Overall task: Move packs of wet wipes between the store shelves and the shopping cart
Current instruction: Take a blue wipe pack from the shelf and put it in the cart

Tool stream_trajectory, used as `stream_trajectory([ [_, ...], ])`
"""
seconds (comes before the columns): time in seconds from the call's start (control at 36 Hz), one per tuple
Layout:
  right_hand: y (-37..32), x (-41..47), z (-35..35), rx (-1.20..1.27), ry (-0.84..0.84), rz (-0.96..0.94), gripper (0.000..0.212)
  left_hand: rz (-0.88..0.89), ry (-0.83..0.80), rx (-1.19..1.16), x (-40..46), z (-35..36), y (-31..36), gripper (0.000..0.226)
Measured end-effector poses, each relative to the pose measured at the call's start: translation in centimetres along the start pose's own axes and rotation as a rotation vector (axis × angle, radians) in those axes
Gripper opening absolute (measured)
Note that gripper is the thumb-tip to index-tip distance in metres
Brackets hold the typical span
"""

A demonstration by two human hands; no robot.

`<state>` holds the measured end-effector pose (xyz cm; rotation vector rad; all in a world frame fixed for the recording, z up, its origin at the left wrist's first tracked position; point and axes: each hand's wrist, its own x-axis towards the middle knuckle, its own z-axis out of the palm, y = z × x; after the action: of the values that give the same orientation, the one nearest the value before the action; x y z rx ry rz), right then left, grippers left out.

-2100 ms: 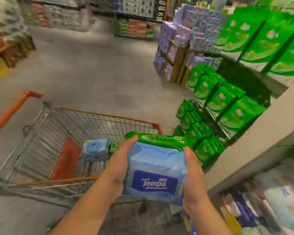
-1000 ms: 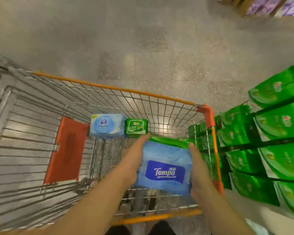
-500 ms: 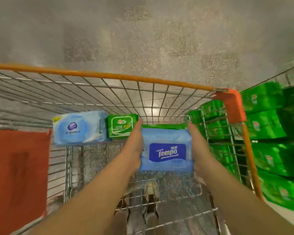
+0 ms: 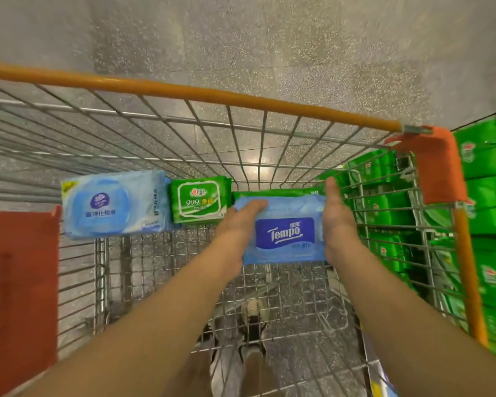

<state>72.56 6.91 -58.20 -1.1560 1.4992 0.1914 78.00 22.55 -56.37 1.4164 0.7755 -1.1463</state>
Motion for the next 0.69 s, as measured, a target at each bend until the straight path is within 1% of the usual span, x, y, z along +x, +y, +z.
stream_trajectory([
  [0.03, 0.3, -0.1, -0.1, -0.018, 0.016, -0.009, 0.072, 0.032, 0.037, 0.037, -0.1, 0.0, -0.4, 0.040],
  [0.06, 0.7, -0.5, -0.1, -0.023, 0.022, -0.019, 0.071, 0.066, 0.067, 0.057, -0.4, -0.1, -0.8, 0.035],
  [0.08, 1.1, -1.0, -0.2, -0.018, 0.011, -0.046, 0.065, 0.086, 0.084, 0.058, -0.8, -0.2, -1.0, 0.031],
  [0.14, 2.1, -2.0, -0.5, -0.038, -0.024, -0.111, 0.049, 0.090, 0.087, 0.019, -1.3, -0.2, -1.7, 0.033],
  [0.17, 2.6, -2.3, -0.7, -0.047, -0.034, -0.128, 0.045, 0.088, 0.088, -0.001, -1.5, -0.3, -2.0, 0.036],
  [0.25, 3.4, -2.7, -1.5, -0.034, -0.125, -0.171, 0.044, 0.114, 0.066, -0.025, -1.9, -0.7, -2.7, 0.029],
  [0.28, 3.7, -2.7, -1.8, -0.029, -0.160, -0.188, 0.047, 0.123, 0.055, -0.032, -2.0, -0.8, -2.8, 0.029],
  [0.31, 3.9, -2.7, -2.2, -0.058, -0.177, -0.202, 0.055, 0.135, 0.053, -0.035, -1.9, -1.0, -3.0, 0.028],
  [0.36, 4.7, -2.5, -2.7, -0.143, -0.197, -0.245, 0.078, 0.157, 0.076, -0.019, -1.8, -1.0, -3.3, 0.029],
  [0.42, 5.1, -2.4, -2.9, -0.239, -0.189, -0.281, 0.095, 0.176, 0.117, -0.001, -1.3, -0.9, -3.6, 0.041],
  [0.44, 5.3, -2.2, -2.9, -0.263, -0.176, -0.289, 0.094, 0.172, 0.131, -0.004, -1.2, -1.0, -3.7, 0.054],
  [0.5, 5.3, -2.4, -2.9, -0.295, -0.154, -0.324, 0.082, 0.103, 0.149, -0.029, -1.0, -0.9, -3.8, 0.086],
  [0.53, 5.3, -2.4, -2.8, -0.318, -0.141, -0.344, 0.083, 0.043, 0.137, -0.044, -1.0, -0.8, -3.9, 0.100],
  [0.56, 5.5, -2.2, -2.9, -0.347, -0.130, -0.356, 0.085, -0.018, 0.114, -0.061, -0.9, -0.7, -4.1, 0.108],
  [0.58, 5.5, -2.1, -3.0, -0.368, -0.128, -0.368, 0.080, -0.055, 0.091, -0.089, -0.6, -0.7, -4.4, 0.114],
  [0.61, 5.5, -2.1, -3.1, -0.369, -0.131, -0.381, 0.071, -0.074, 0.074, -0.122, -0.1, -0.6, -4.8, 0.119],
  [0.64, 5.5, -1.9, -3.1, -0.353, -0.136, -0.386, 0.063, -0.079, 0.058, -0.148, 0.2, -0.6, -5.1, 0.120],
  [0.69, 5.5, -1.8, -3.0, -0.315, -0.137, -0.394, 0.056, -0.059, 0.010, -0.173, 0.3, -0.5, -5.2, 0.110],
])
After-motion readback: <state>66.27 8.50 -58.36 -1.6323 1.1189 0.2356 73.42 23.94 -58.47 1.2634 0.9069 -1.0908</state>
